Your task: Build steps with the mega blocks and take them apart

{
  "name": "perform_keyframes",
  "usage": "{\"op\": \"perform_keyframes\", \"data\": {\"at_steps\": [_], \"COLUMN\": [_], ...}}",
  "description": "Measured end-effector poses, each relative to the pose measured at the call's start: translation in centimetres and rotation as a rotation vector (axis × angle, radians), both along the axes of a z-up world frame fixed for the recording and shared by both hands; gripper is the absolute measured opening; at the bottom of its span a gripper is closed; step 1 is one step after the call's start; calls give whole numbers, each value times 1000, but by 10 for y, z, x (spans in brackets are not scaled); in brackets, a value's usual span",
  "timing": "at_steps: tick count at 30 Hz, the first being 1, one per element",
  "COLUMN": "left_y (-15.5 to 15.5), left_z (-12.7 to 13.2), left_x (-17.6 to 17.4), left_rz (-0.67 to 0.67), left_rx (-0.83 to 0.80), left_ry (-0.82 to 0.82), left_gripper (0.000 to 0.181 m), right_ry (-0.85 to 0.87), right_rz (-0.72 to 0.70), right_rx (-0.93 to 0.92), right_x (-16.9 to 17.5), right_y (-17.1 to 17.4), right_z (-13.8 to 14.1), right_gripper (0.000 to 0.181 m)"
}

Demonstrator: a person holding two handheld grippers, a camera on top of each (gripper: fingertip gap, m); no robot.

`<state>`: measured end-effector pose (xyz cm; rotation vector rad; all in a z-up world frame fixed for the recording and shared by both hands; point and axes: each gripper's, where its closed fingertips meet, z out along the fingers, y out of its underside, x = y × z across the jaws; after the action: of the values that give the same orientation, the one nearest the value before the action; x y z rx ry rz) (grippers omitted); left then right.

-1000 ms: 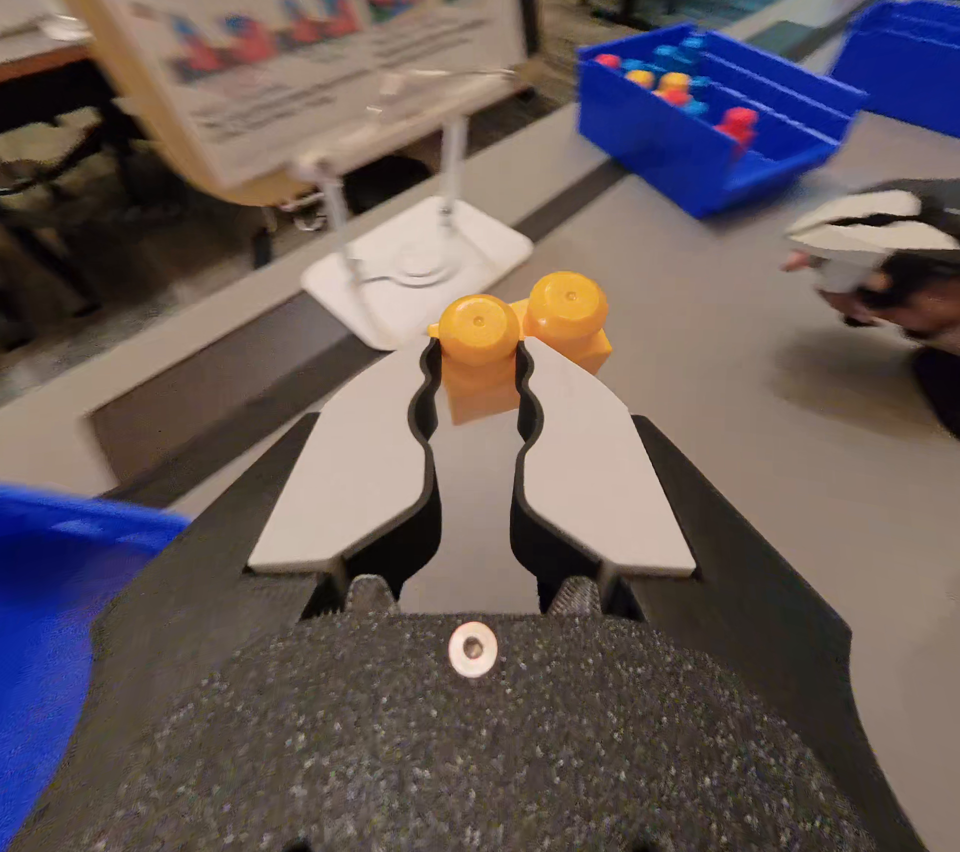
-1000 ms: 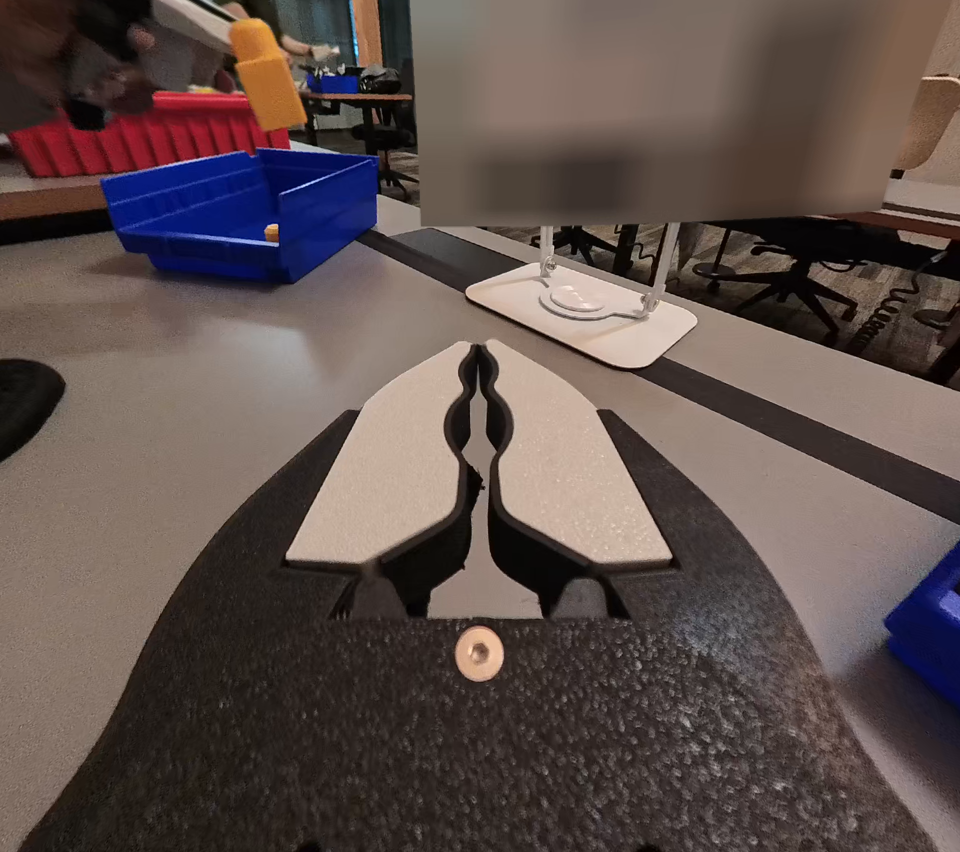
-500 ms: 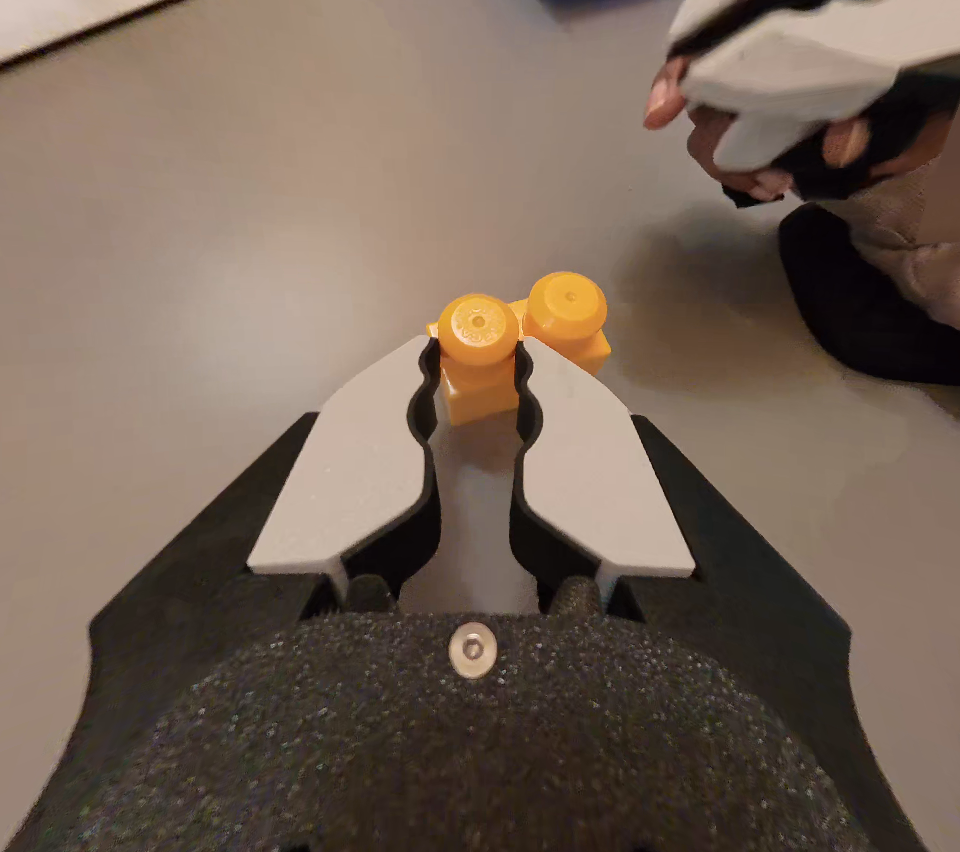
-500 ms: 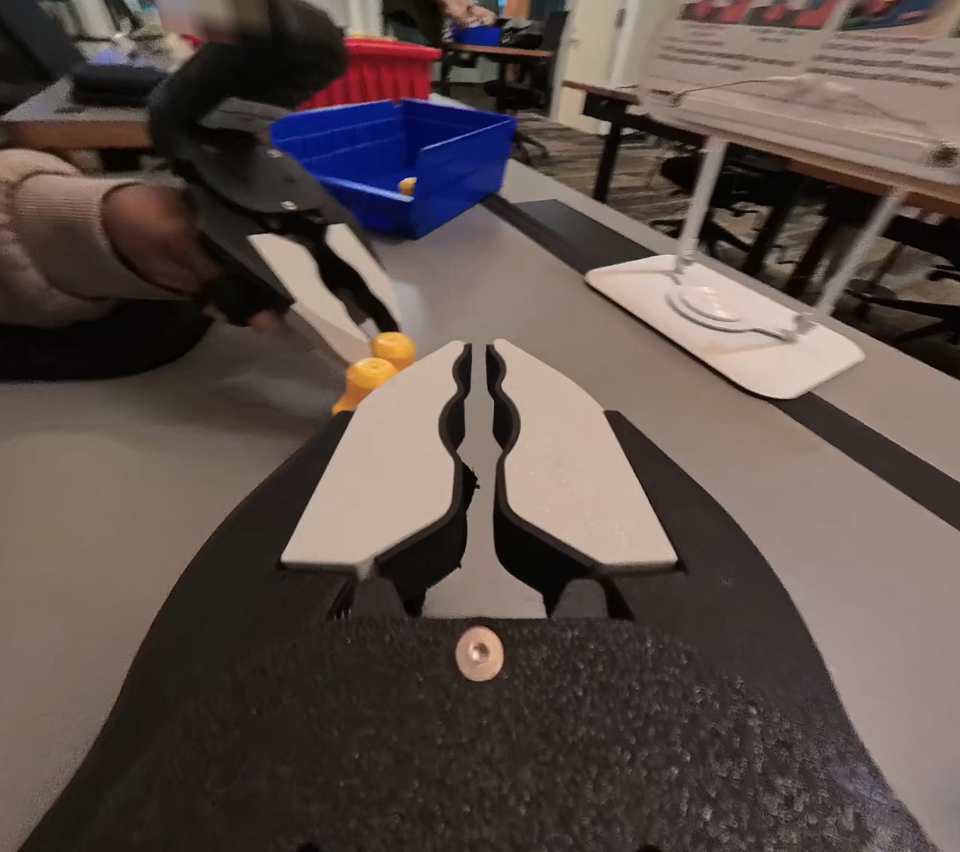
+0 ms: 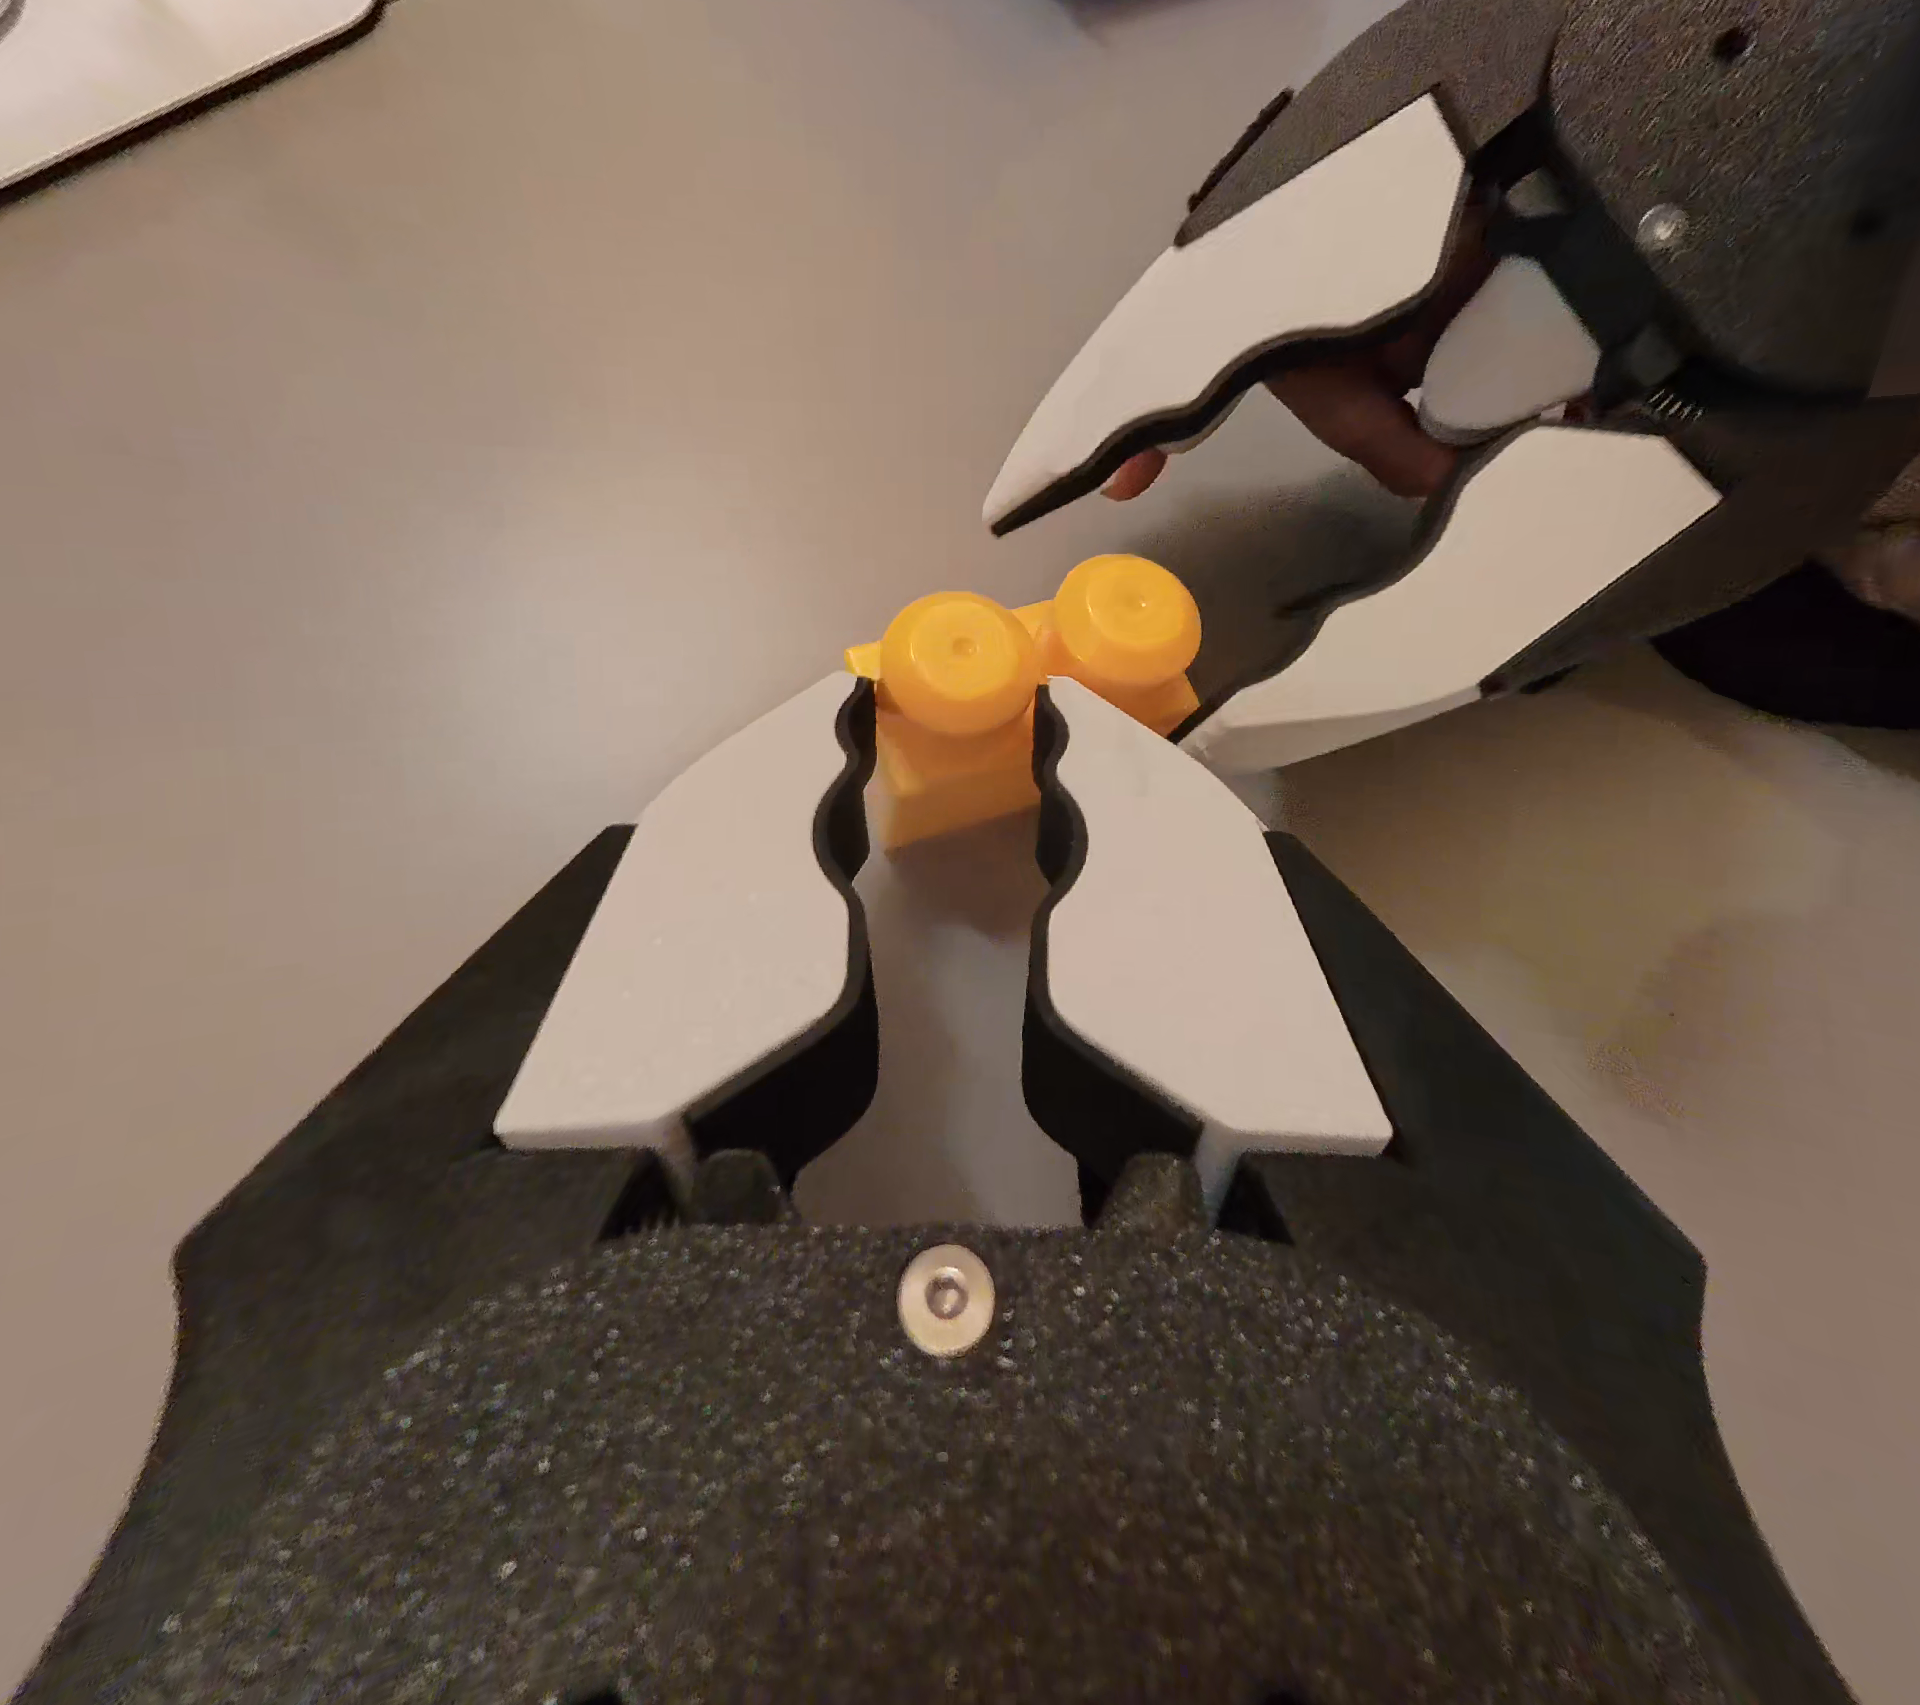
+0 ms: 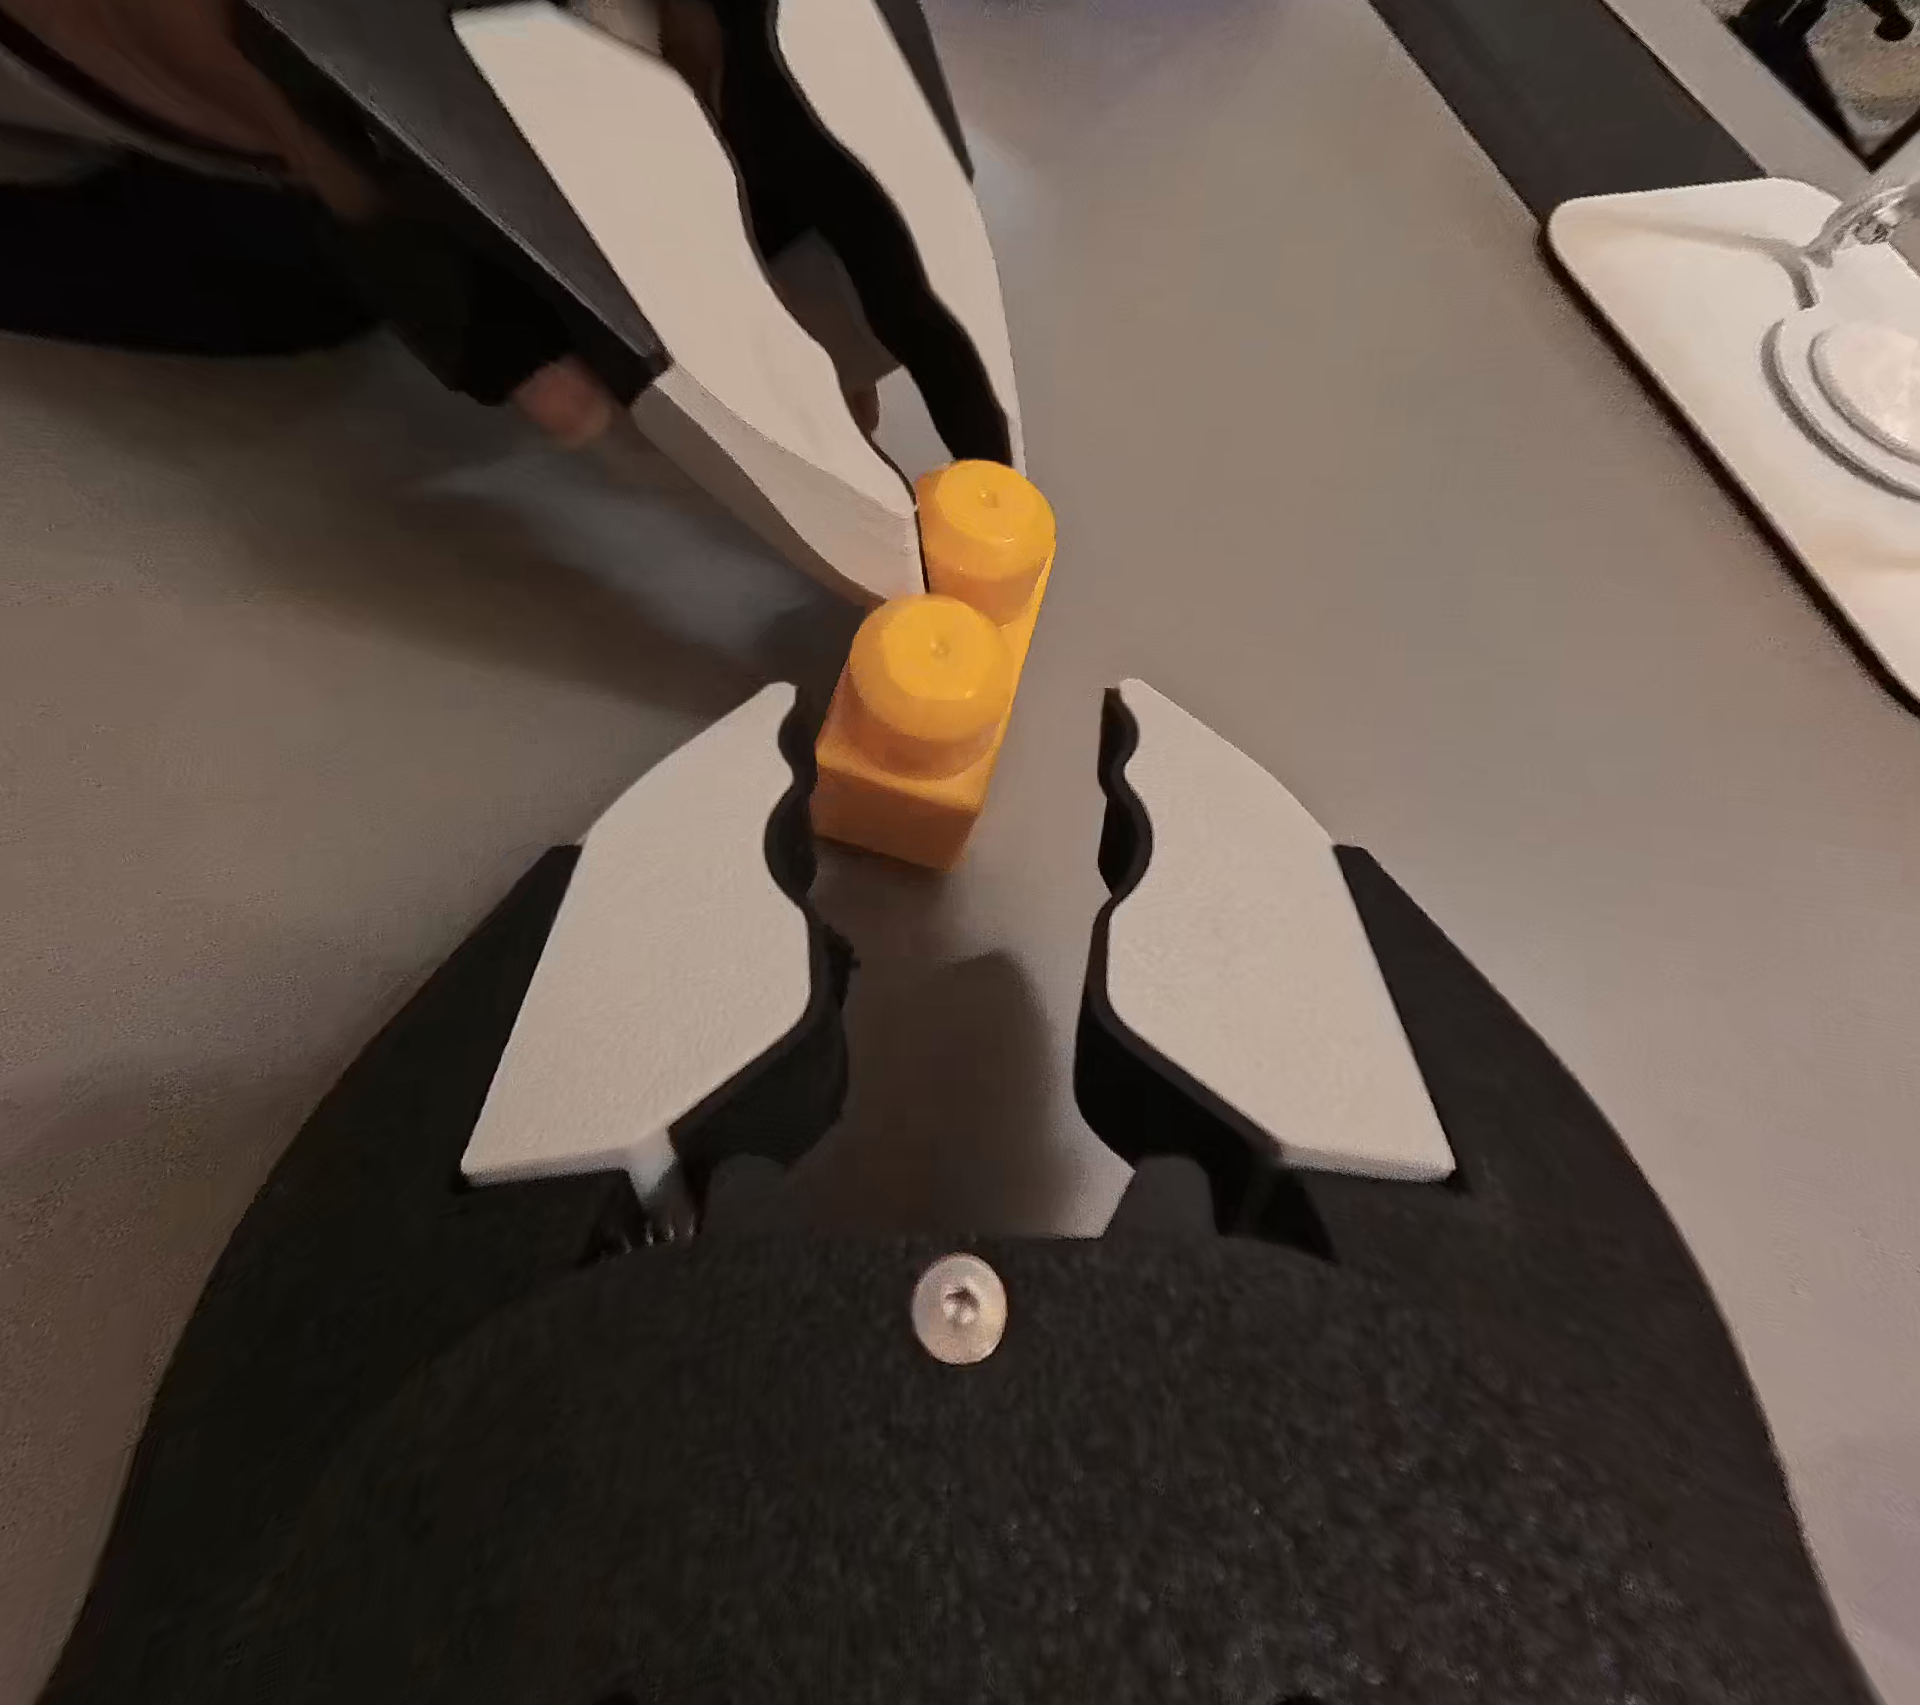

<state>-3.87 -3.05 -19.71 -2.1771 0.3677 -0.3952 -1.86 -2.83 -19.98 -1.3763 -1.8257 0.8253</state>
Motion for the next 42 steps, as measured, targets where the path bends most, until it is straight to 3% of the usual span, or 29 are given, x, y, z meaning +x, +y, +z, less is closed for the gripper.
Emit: {"op": "perform_keyframes", "data": {"at_steps": [6, 11, 13, 17, 20, 24, 30, 36, 39, 42], "left_y": [-12, -21, -21, -23, -29, -32, -24, -21, -19, -16], "left_z": [5, 42, 64, 90, 81, 45, 17, -1, 1, 19], "left_x": [1, -28, -69, -190, -264, -313, -324, -336, -337, -340], "left_rz": [-53, -50, 42, 296, 388, 352, 225, 196, 203, 239], "left_rx": [-3, 107, 161, 187, 81, -127, -294, -438, -444, -367], "left_ry": [1, -25, -21, 128, 255, 321, 278, 297, 315, 378], "left_gripper": [40, 46, 45, 44, 45, 47, 44, 30, 29, 29], "right_ry": [-47, -91, -114, -103, -67, 60, 171, 182, 166, 164], "right_rz": [104, 253, 290, 285, 263, 237, 189, 184, 179, 173], "right_rx": [49, 30, 33, 39, -5, -119, -209, -241, -226, -216], "right_x": [4, 18, 21, 19, 22, 26, 30, 30, 31, 31], "right_y": [-10, -11, -10, -10, -9, -8, 2, 2, 2, 3], "right_z": [-12, -13, -14, -13, -2, 27, 44, 45, 42, 42], "right_gripper": [36, 36, 35, 40, 44, 41, 36, 33, 33, 33]}}
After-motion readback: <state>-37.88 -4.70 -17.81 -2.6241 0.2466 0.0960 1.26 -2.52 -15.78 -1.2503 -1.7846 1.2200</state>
